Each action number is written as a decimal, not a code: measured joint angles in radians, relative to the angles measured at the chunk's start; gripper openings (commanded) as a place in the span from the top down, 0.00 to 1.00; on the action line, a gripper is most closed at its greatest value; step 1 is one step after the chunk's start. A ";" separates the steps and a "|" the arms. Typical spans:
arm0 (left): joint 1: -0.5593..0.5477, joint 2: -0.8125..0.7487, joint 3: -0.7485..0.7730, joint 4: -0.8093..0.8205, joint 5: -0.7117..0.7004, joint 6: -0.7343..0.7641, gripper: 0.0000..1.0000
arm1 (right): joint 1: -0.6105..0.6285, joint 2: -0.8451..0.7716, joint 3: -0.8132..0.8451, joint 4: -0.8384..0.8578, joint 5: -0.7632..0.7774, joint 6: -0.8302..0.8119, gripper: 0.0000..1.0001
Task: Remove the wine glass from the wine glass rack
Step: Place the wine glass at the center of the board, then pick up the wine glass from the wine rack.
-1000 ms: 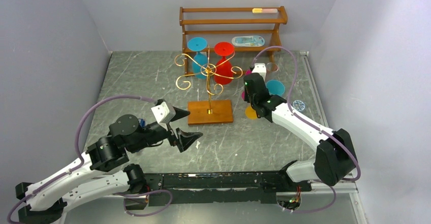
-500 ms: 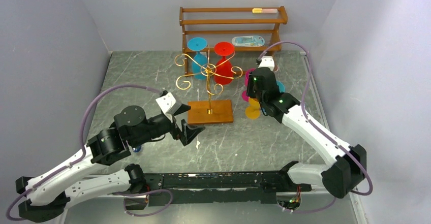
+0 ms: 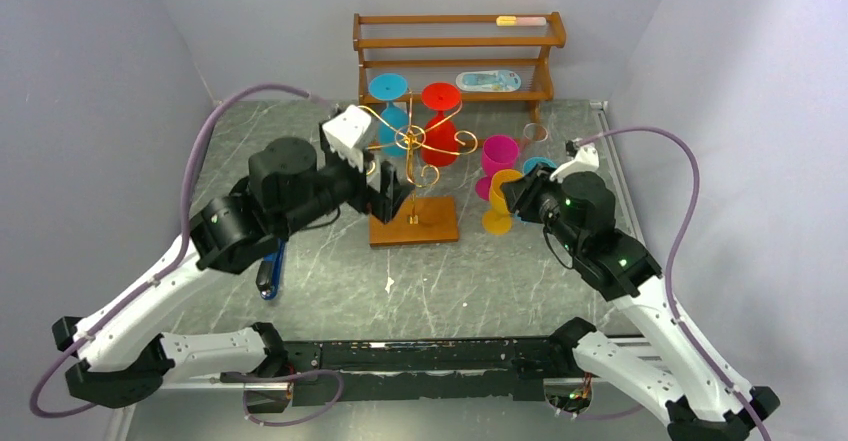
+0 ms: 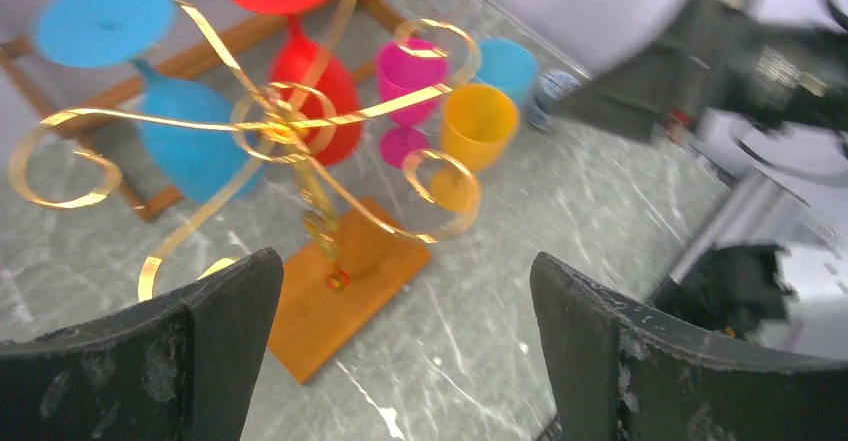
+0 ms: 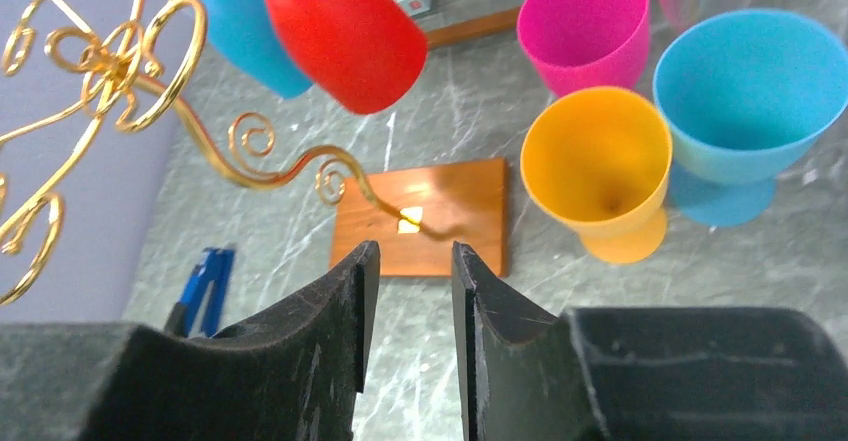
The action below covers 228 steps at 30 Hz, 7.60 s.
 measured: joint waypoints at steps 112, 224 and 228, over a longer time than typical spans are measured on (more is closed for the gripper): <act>0.817 0.630 0.009 0.920 0.900 -0.986 0.95 | 0.000 -0.370 -0.063 -0.247 -0.102 0.385 0.42; 0.899 0.520 -0.003 0.887 1.192 -0.880 0.95 | 0.000 -0.442 -0.077 -0.353 0.023 0.462 0.42; 0.914 0.509 -0.017 0.944 1.166 -0.915 0.95 | 0.000 -0.457 -0.075 -0.362 0.035 0.463 0.42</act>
